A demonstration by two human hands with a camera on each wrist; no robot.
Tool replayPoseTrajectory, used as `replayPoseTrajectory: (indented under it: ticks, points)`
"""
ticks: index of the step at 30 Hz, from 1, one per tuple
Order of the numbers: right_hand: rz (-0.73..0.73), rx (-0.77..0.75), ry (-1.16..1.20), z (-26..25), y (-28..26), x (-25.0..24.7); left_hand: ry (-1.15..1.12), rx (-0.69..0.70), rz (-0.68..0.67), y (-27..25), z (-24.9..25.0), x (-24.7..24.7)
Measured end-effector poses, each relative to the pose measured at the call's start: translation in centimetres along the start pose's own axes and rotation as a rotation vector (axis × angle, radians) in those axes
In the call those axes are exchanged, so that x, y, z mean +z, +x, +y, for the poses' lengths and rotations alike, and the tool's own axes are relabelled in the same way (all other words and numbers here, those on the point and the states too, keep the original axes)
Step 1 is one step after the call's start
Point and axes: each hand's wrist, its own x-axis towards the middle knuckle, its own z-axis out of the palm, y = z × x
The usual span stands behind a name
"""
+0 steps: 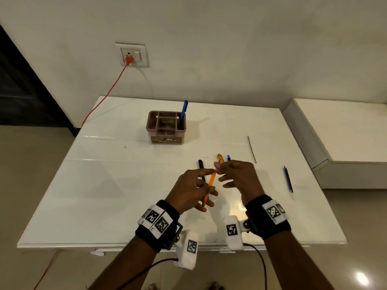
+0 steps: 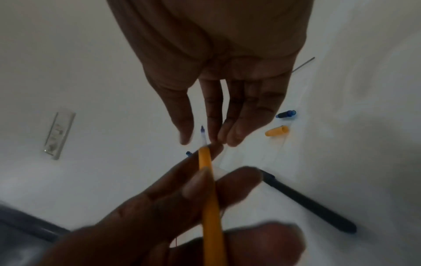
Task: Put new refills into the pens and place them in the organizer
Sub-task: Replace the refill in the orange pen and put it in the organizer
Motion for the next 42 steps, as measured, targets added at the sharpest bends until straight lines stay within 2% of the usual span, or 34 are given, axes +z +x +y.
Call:
replayPoseTrajectory:
  ticks: [6, 11, 15, 20, 26, 29, 36, 42]
  points:
    - [0.066, -0.004, 0.048, 0.6, -0.3, -0.1, 0.063, -0.037, -0.009, 0.4, -0.1, 0.5]
    - [0.094, -0.019, 0.055, -1.0, 2.1, -3.0, 0.059, -0.043, -0.031, 0.9, 0.4, 1.8]
    - [0.121, -0.063, -0.011, -3.2, 6.5, -7.2, 0.040, -0.036, -0.021, 1.6, 0.4, 2.7]
    - [0.241, 0.028, -0.267, -2.4, 14.5, -11.4, 0.047, -0.034, 0.004, 1.9, 0.2, 2.7]
    - [0.344, 0.137, -0.509, 1.3, 19.8, -12.4, 0.046, -0.034, 0.018, 2.0, 0.0, 2.5]
    - [0.337, 0.124, -0.565, 2.0, 21.2, -13.0, 0.052, -0.033, 0.016, 2.0, -0.2, 2.4]
    - [0.310, 0.088, -0.533, 1.9, 22.9, -12.1, 0.049, -0.027, 0.025, 2.0, -0.6, 1.7]
    - [0.318, 0.054, -0.705, 3.1, 23.7, -11.3, 0.038, -0.029, 0.005, 2.0, -0.2, 2.9]
